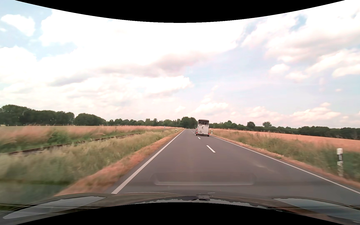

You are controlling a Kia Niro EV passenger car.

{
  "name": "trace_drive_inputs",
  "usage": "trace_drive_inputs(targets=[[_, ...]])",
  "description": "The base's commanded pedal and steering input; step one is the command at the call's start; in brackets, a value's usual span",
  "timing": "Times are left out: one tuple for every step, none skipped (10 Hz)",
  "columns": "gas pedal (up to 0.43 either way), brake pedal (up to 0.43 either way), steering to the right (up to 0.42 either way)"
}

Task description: Follow the waypoints while adhering to traffic rules and regulations

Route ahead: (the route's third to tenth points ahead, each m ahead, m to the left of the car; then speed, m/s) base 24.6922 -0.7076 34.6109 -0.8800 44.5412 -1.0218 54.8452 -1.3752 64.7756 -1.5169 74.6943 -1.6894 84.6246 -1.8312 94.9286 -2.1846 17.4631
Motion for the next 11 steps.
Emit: trace_drive_inputs(targets=[[0.189,0.000,0.012],[0.189,0.000,0.012],[0.189,0.000,0.012],[0.189,0.000,0.012],[0.189,0.000,0.012],[0.189,0.000,0.012],[0.189,0.000,0.012],[0.189,0.000,0.012],[0.189,0.000,0.013],[0.189,0.000,0.013],[0.189,0.000,0.012]])
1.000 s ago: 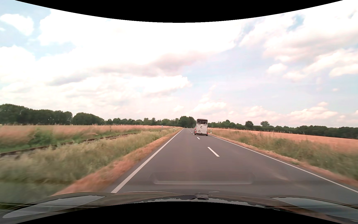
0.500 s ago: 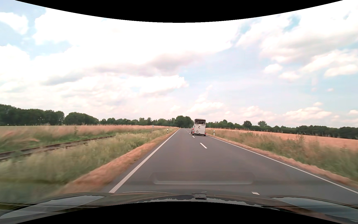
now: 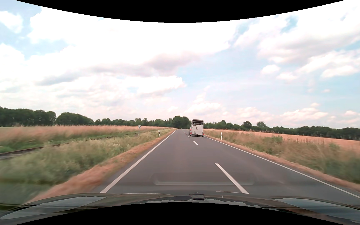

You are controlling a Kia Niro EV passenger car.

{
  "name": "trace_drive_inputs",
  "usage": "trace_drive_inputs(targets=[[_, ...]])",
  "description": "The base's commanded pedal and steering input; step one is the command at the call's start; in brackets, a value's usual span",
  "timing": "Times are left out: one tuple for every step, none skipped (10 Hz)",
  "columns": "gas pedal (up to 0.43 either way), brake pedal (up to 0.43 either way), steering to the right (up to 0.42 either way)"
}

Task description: Follow the waypoints while adhering to traffic rules and regulations

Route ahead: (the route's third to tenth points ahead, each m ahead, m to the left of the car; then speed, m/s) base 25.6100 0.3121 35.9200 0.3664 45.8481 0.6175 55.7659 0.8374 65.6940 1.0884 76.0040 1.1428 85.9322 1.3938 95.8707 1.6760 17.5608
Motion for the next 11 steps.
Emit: trace_drive_inputs(targets=[[0.177,0.000,0.012],[0.177,0.000,0.012],[0.177,0.000,0.013],[0.177,0.000,0.012],[0.177,0.000,0.011],[0.177,0.000,0.011],[0.177,0.000,0.010],[0.177,0.000,0.010],[0.177,0.000,0.008],[0.169,0.000,0.003],[0.169,0.000,0.001]])
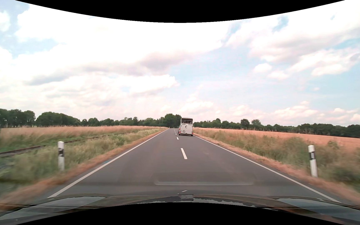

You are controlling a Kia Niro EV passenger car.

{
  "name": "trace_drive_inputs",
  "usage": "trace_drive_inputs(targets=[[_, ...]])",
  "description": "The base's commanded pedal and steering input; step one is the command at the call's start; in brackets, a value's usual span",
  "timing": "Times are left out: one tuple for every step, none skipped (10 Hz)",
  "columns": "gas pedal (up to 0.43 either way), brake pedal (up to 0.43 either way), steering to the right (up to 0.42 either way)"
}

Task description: Follow the waypoints while adhering to traffic rules and regulations

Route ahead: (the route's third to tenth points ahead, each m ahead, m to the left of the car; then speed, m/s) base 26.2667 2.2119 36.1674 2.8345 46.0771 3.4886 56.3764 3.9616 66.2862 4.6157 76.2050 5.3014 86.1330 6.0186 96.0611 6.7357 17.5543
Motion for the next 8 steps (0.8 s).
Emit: trace_drive_inputs(targets=[[0.169,0.000,0.000],[0.169,0.000,0.000],[0.169,0.000,-0.001],[0.157,0.000,-0.003],[0.157,0.000,-0.003],[0.157,0.000,-0.002],[0.157,0.000,-0.003],[0.157,0.000,-0.003]])
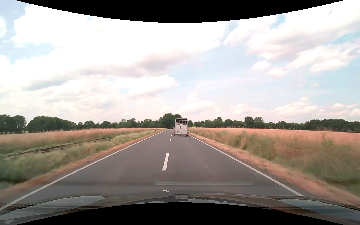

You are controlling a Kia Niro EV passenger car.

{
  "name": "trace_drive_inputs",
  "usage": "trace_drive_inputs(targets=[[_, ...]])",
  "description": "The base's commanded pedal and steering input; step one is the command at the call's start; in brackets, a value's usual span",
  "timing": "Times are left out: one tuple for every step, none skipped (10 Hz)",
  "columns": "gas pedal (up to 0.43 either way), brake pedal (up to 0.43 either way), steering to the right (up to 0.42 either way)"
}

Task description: Follow the waypoints while adhering to traffic rules and regulations

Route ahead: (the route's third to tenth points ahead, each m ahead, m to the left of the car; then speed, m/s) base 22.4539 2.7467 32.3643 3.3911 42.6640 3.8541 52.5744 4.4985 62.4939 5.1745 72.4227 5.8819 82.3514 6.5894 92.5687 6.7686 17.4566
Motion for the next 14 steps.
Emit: trace_drive_inputs(targets=[[0.157,0.000,-0.007],[0.157,0.000,-0.010],[0.150,0.000,-0.010],[0.150,0.000,-0.010],[0.150,0.000,-0.010],[0.150,0.000,-0.010],[0.150,0.000,-0.010],[0.150,0.000,-0.010],[0.150,0.000,-0.010],[0.138,0.000,-0.010],[0.138,0.000,-0.010],[0.138,0.000,-0.010],[0.138,0.000,-0.010],[0.138,0.000,-0.010]])
